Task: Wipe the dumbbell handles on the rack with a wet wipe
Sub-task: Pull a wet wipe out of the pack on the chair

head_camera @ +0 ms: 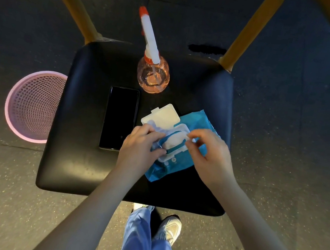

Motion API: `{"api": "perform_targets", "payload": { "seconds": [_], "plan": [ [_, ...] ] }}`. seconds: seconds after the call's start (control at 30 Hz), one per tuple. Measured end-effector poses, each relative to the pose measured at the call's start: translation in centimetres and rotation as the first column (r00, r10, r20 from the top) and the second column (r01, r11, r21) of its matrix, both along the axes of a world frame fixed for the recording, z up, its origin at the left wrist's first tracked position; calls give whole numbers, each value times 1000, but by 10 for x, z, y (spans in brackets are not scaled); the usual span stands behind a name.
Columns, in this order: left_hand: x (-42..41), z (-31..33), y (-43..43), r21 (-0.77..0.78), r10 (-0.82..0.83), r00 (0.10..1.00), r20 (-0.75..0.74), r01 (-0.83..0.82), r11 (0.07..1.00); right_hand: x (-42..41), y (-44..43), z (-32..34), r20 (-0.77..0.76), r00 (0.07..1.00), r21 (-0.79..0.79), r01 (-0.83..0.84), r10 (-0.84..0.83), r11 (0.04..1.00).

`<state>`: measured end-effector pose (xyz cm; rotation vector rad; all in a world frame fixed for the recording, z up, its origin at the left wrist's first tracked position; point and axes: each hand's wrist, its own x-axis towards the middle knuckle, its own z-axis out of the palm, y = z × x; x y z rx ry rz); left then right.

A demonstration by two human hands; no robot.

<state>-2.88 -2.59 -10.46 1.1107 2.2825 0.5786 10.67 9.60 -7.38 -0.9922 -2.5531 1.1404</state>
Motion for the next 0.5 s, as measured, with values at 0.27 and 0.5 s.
{"api": "perform_targets", "payload": {
  "seconds": [0.27, 0.5],
  "plan": [
    [0, -5, 1, 35, -23, 998, -56, 25, 999, -19, -14, -20, 134, 979, 105, -168, 153, 980],
    [-2, -2, 4, -71, 27, 998, 49, -24, 997, -28, -8, -22, 201, 972, 180, -156, 119, 971]
  ]
}}
